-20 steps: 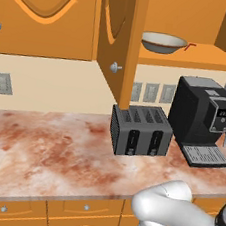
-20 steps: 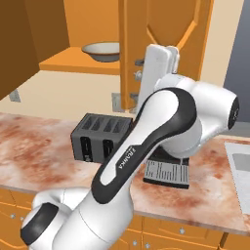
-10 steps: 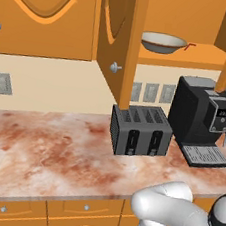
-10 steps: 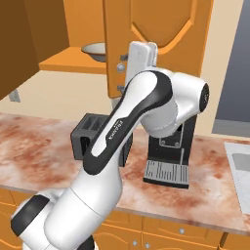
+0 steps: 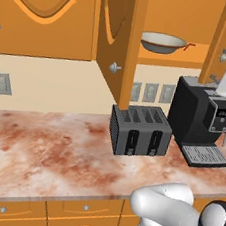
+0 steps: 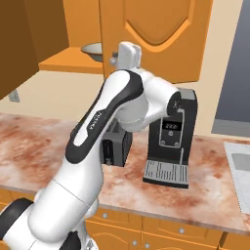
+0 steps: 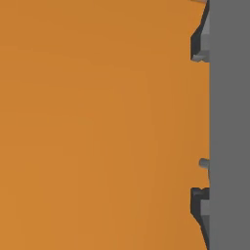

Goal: Pick the mug and place it in the sink. Pick the bowl and place it in the open cabinet and then close the cabinet.

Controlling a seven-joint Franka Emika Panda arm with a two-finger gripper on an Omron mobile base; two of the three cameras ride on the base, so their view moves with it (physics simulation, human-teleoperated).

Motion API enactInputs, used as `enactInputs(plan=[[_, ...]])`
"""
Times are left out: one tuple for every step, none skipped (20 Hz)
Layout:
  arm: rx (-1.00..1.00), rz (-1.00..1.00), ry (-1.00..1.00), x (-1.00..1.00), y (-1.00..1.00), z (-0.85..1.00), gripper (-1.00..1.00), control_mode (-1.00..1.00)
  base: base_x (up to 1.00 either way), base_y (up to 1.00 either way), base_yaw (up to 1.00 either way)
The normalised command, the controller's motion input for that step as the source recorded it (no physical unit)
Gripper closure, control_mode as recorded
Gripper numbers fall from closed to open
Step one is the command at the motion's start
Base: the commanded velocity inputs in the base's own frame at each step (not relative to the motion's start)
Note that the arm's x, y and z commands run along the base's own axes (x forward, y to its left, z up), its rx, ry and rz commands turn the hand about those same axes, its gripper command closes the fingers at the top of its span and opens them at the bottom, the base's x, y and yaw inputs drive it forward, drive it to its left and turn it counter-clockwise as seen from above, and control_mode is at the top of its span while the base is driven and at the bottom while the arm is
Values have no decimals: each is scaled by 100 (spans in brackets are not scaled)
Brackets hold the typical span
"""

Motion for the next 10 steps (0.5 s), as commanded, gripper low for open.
enactInputs(plan=[[0, -13, 0, 100, 14, 0, -100, -100, 0, 0, 0], [0, -11, 7, 100, 0, 0, -100, -100, 0, 0, 0], [0, -11, 11, 100, 0, 0, -100, -100, 0, 0, 0], [0, -11, 14, 100, 0, 0, -100, -100, 0, 0, 0], [0, -11, 17, 100, 0, -6, -100, -100, 0, 0, 0], [3, -11, 20, 100, 0, -34, -100, -100, 0, 0, 0], [3, -11, 22, 100, 0, -53, -100, -100, 0, 0, 0], [3, -11, 21, 100, 0, -62, -100, -100, 0, 0, 0], [3, -11, 21, 100, 0, -68, -100, -100, 0, 0, 0], [3, -11, 20, 100, 0, -72, -100, -100, 0, 0, 0]])
